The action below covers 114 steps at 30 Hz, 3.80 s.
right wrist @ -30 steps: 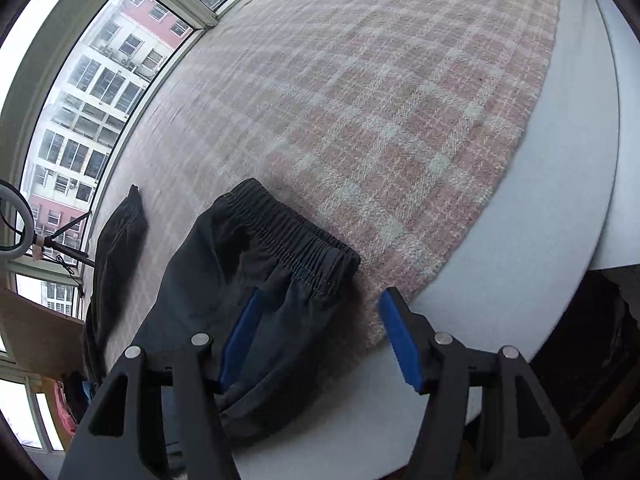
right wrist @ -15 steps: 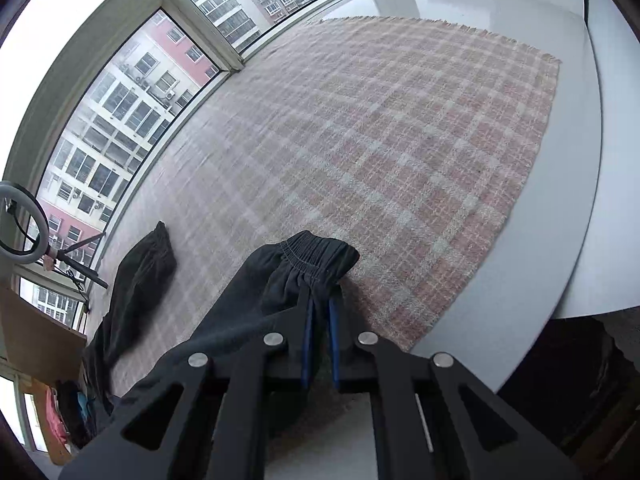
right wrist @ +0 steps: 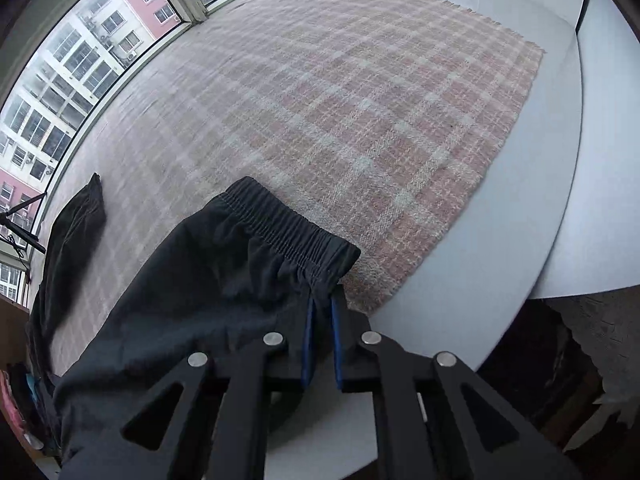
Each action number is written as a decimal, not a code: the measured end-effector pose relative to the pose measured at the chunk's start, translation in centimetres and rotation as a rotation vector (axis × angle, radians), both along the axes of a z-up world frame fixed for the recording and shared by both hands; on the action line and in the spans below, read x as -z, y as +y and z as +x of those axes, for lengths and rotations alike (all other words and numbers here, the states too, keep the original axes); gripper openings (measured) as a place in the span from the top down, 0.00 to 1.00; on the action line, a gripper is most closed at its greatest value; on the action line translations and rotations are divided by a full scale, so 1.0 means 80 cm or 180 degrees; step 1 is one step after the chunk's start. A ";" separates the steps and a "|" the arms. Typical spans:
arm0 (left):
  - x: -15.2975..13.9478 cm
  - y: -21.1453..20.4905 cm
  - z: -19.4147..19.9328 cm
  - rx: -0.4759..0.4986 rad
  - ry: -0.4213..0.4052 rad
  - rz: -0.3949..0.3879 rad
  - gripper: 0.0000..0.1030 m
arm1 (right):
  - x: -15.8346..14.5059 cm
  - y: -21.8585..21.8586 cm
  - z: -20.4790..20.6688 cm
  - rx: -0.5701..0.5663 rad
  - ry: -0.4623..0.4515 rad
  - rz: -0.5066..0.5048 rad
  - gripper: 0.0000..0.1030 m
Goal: Fold clothes
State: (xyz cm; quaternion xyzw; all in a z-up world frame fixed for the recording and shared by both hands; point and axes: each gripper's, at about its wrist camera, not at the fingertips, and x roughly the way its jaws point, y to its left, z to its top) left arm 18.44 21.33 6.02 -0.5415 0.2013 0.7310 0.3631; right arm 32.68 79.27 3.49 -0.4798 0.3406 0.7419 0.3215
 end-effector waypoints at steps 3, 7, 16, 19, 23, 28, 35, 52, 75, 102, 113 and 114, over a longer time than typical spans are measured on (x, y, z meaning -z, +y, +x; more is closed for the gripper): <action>0.012 0.028 0.001 0.0194 0.0099 -0.0115 0.63 | -0.003 0.000 -0.007 -0.0011 -0.0005 -0.0011 0.90; 0.030 0.044 0.006 0.0393 0.0053 -0.0193 0.65 | -0.006 -0.004 -0.009 0.0015 -0.0005 -0.0035 0.90; -0.006 0.024 0.001 0.0441 -0.0157 0.0052 1.00 | -0.038 -0.014 0.000 0.0056 0.0326 0.0029 0.94; -0.012 0.014 0.010 0.0475 -0.0377 0.0105 0.98 | -0.038 -0.017 0.010 0.0182 0.0145 0.0272 0.94; -0.012 -0.009 -0.010 0.0185 -0.0446 -0.0059 0.94 | -0.013 -0.019 0.001 0.0029 -0.0376 0.0171 0.92; -0.106 -0.094 -0.065 -0.0452 -0.0052 0.0224 0.77 | -0.117 -0.046 -0.015 -0.0122 0.0022 0.0595 0.76; -0.194 -0.218 -0.168 -0.1546 0.0657 0.0363 0.75 | -0.268 -0.080 -0.137 -0.0738 0.0914 0.0676 0.45; -0.012 -0.238 -0.293 -0.2003 -0.0095 -0.0030 0.70 | 0.010 -0.125 -0.511 -0.0673 0.0095 -0.1196 0.40; 0.051 -0.256 -0.287 -0.1979 -0.0445 0.0196 0.69 | -0.161 -0.221 -0.520 -0.1383 0.1013 -0.0004 0.99; 0.019 -0.231 -0.192 -0.1845 -0.0267 -0.0009 0.66 | 0.020 -0.094 -0.361 -0.0498 -0.0576 -0.0361 0.47; 0.003 -0.347 -0.222 -0.2371 0.0050 -0.0224 0.55 | 0.006 -0.159 -0.412 -0.1296 -0.0656 0.0019 0.72; 0.005 -0.337 -0.248 -0.2317 0.0065 -0.0275 0.53 | 0.000 -0.161 -0.417 -0.1350 -0.0629 0.0080 0.76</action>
